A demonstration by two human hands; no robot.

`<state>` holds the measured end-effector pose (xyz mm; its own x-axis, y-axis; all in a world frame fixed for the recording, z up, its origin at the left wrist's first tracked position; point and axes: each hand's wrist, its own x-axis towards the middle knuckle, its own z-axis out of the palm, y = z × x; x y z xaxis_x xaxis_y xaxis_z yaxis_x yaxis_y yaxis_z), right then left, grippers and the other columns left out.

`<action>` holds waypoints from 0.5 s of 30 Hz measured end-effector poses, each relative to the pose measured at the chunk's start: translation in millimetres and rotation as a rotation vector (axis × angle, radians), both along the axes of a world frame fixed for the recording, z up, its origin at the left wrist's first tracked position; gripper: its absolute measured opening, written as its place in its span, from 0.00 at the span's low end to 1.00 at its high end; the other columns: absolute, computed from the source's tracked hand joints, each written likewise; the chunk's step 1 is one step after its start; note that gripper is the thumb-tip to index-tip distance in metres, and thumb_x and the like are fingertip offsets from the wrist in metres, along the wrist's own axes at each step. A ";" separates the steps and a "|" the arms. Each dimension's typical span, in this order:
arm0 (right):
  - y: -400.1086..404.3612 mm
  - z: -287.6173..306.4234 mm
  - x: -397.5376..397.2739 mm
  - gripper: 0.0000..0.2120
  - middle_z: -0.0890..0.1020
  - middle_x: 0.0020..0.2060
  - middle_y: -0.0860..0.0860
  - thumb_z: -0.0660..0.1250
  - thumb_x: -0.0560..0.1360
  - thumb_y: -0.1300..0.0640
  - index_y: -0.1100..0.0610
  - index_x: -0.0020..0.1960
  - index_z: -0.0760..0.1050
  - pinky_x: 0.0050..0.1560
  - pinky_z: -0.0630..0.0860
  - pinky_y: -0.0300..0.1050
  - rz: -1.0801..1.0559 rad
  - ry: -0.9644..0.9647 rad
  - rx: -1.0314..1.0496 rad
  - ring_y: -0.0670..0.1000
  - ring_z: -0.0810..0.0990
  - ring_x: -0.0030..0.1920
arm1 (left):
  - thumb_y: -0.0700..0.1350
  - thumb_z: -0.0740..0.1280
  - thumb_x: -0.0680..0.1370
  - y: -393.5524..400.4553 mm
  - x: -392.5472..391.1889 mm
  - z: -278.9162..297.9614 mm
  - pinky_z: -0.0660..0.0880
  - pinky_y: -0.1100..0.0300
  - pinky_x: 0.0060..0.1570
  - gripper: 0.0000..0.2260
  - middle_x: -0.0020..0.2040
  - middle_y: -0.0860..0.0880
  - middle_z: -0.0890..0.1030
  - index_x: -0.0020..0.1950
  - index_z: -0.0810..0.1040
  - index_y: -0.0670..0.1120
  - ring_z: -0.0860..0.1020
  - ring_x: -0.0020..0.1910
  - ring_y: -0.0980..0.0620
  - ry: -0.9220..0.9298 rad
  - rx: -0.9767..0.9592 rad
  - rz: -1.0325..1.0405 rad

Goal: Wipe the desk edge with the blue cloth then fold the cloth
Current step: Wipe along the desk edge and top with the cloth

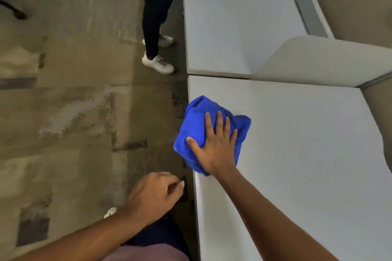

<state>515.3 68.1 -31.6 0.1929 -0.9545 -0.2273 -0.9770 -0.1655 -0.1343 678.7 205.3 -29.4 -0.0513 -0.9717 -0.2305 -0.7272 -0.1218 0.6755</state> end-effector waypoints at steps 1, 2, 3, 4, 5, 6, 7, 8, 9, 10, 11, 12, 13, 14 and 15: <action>-2.4 1.3 2.8 0.43 0.46 0.86 0.55 0.50 0.78 0.27 0.46 0.85 0.43 0.82 0.43 0.67 -0.017 -0.011 0.017 0.62 0.45 0.85 | 0.60 0.59 0.79 -15.3 5.2 3.0 0.77 0.52 0.39 0.20 0.33 0.54 0.76 0.36 0.78 0.49 0.76 0.34 0.55 -0.005 -0.057 0.021; -5.2 2.6 5.7 0.43 0.44 0.86 0.55 0.51 0.79 0.28 0.47 0.85 0.42 0.82 0.42 0.68 -0.028 -0.018 0.038 0.62 0.43 0.85 | 0.59 0.61 0.79 -34.4 8.1 9.5 0.76 0.52 0.39 0.18 0.33 0.55 0.76 0.37 0.80 0.50 0.76 0.35 0.55 -0.009 -0.123 0.041; -7.7 4.7 7.4 0.42 0.43 0.86 0.55 0.50 0.79 0.28 0.47 0.85 0.41 0.82 0.41 0.68 -0.039 -0.023 0.063 0.63 0.42 0.85 | 0.58 0.63 0.79 -55.9 8.1 18.6 0.76 0.53 0.41 0.16 0.35 0.56 0.77 0.40 0.82 0.51 0.76 0.37 0.55 -0.011 -0.187 0.060; -9.4 7.7 8.3 0.43 0.40 0.86 0.55 0.50 0.80 0.28 0.48 0.85 0.39 0.82 0.40 0.69 -0.050 -0.027 0.092 0.63 0.40 0.85 | 0.56 0.65 0.79 -78.3 5.9 28.5 0.76 0.54 0.42 0.13 0.36 0.56 0.78 0.42 0.84 0.51 0.76 0.38 0.54 -0.011 -0.240 0.077; -11.3 10.0 9.9 0.43 0.38 0.85 0.56 0.49 0.80 0.28 0.49 0.85 0.37 0.81 0.38 0.69 -0.055 -0.028 0.128 0.63 0.38 0.85 | 0.54 0.68 0.79 -99.8 3.7 35.4 0.77 0.54 0.43 0.09 0.38 0.56 0.79 0.44 0.85 0.51 0.77 0.39 0.54 0.000 -0.273 0.104; -14.1 13.1 11.4 0.44 0.36 0.85 0.57 0.50 0.80 0.29 0.49 0.85 0.36 0.81 0.37 0.69 -0.055 -0.027 0.164 0.64 0.36 0.84 | 0.52 0.70 0.78 -120.8 1.8 40.4 0.78 0.54 0.44 0.07 0.40 0.55 0.80 0.46 0.85 0.51 0.77 0.40 0.53 0.015 -0.294 0.130; -17.2 16.8 12.7 0.44 0.35 0.84 0.57 0.51 0.80 0.29 0.49 0.85 0.35 0.80 0.36 0.69 -0.050 -0.024 0.200 0.64 0.35 0.84 | 0.50 0.71 0.78 -139.3 0.3 44.0 0.79 0.53 0.46 0.05 0.43 0.55 0.81 0.48 0.85 0.51 0.78 0.42 0.53 0.027 -0.303 0.150; -20.9 20.8 12.6 0.44 0.35 0.84 0.57 0.52 0.81 0.30 0.49 0.85 0.36 0.80 0.37 0.69 -0.047 -0.030 0.232 0.64 0.35 0.84 | 0.49 0.72 0.79 -155.7 -1.4 46.3 0.79 0.53 0.49 0.06 0.46 0.55 0.80 0.52 0.85 0.50 0.79 0.45 0.53 0.029 -0.302 0.152; -24.7 25.6 10.9 0.43 0.36 0.85 0.57 0.53 0.81 0.31 0.49 0.85 0.38 0.81 0.38 0.69 -0.048 -0.051 0.261 0.64 0.36 0.84 | 0.49 0.71 0.79 -169.7 -3.6 47.8 0.79 0.54 0.53 0.09 0.49 0.55 0.79 0.57 0.84 0.49 0.79 0.48 0.52 0.009 -0.287 0.132; -27.8 31.1 7.7 0.42 0.39 0.85 0.57 0.55 0.81 0.32 0.49 0.86 0.42 0.81 0.40 0.69 -0.051 -0.092 0.279 0.64 0.39 0.85 | 0.50 0.71 0.79 -181.1 -5.7 48.0 0.78 0.54 0.57 0.13 0.53 0.53 0.79 0.62 0.82 0.48 0.79 0.53 0.50 -0.028 -0.261 0.095; -30.0 36.6 3.3 0.39 0.44 0.86 0.56 0.57 0.81 0.35 0.48 0.85 0.48 0.82 0.45 0.69 -0.059 -0.151 0.276 0.64 0.44 0.85 | 0.50 0.71 0.80 -191.1 -7.7 48.8 0.76 0.53 0.61 0.18 0.57 0.50 0.78 0.67 0.79 0.46 0.78 0.58 0.48 -0.071 -0.229 0.055; -30.7 42.4 -3.1 0.35 0.50 0.86 0.56 0.60 0.81 0.38 0.49 0.84 0.57 0.82 0.54 0.67 -0.077 -0.231 0.246 0.63 0.53 0.84 | 0.51 0.71 0.80 -200.2 -9.2 48.5 0.74 0.52 0.64 0.21 0.61 0.47 0.77 0.71 0.76 0.45 0.76 0.62 0.46 -0.100 -0.197 0.024; -30.2 47.6 -11.3 0.29 0.57 0.84 0.56 0.62 0.81 0.42 0.50 0.80 0.65 0.79 0.62 0.62 -0.109 -0.328 0.194 0.62 0.62 0.81 | 0.51 0.71 0.79 -207.9 -10.1 47.7 0.73 0.50 0.66 0.24 0.64 0.45 0.77 0.73 0.74 0.44 0.75 0.64 0.45 -0.116 -0.171 0.001; -29.7 51.7 -20.9 0.25 0.63 0.82 0.55 0.63 0.81 0.47 0.52 0.76 0.71 0.76 0.69 0.57 -0.149 -0.413 0.128 0.60 0.69 0.77 | 0.52 0.71 0.79 -214.8 -10.9 46.7 0.73 0.49 0.67 0.24 0.64 0.44 0.77 0.73 0.74 0.44 0.75 0.65 0.44 -0.129 -0.155 -0.018; -29.7 54.2 -31.7 0.22 0.68 0.80 0.55 0.63 0.81 0.51 0.54 0.74 0.74 0.73 0.71 0.53 -0.187 -0.458 0.054 0.58 0.72 0.74 | 0.52 0.72 0.79 -220.8 -10.9 45.1 0.73 0.49 0.66 0.23 0.62 0.44 0.79 0.72 0.76 0.44 0.75 0.64 0.43 -0.147 -0.146 -0.036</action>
<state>483.5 38.3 22.7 0.1116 -0.9715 -0.2093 -0.8279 0.0256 -0.5603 667.8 -15.4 15.6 -0.0624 -0.9935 -0.0951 -0.8213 -0.0030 0.5704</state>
